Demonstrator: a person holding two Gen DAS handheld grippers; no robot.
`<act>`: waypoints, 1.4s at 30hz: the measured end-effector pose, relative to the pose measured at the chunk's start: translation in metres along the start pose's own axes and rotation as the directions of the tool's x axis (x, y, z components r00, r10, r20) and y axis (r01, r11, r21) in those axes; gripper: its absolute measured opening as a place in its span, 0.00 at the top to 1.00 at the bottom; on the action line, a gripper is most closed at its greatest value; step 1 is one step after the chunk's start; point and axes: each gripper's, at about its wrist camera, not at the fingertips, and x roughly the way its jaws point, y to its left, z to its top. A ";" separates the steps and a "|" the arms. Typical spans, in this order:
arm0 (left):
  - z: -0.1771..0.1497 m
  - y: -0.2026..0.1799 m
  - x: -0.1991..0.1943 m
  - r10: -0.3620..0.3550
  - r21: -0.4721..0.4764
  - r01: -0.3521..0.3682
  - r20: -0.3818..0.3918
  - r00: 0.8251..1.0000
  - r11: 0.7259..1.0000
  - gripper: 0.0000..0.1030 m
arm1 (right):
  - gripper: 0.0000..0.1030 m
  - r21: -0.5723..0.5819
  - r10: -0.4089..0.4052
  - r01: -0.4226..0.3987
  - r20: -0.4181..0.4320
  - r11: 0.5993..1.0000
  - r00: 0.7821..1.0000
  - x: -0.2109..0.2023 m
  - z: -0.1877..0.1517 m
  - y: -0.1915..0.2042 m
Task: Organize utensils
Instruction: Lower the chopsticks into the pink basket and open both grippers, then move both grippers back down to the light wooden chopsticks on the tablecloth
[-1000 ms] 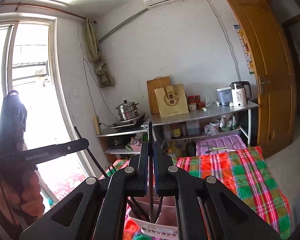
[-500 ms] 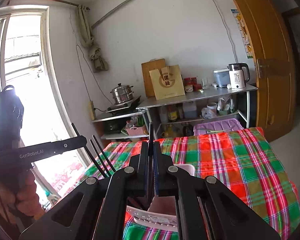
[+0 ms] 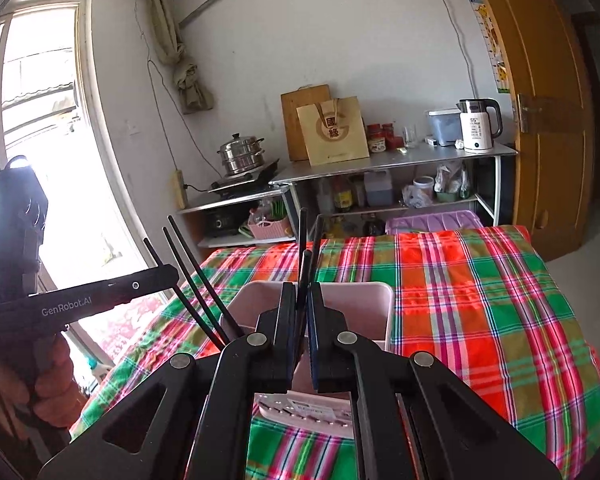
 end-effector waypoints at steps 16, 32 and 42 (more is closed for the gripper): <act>-0.027 -0.023 -0.078 0.031 0.052 -0.039 0.130 0.991 0.998 0.84 | 0.80 -0.036 0.003 0.000 0.086 0.999 0.996 -0.079 -0.007 0.001; -0.135 -0.064 -0.134 -0.031 0.130 0.012 0.144 0.989 0.991 0.84 | 0.75 -0.054 0.006 -0.002 0.076 0.999 0.997 -0.156 -0.073 -0.003; -0.188 -0.071 -0.137 -0.026 0.135 0.013 0.099 0.995 0.991 0.83 | 0.75 -0.032 -0.008 0.009 0.029 0.999 1.000 -0.172 -0.108 -0.013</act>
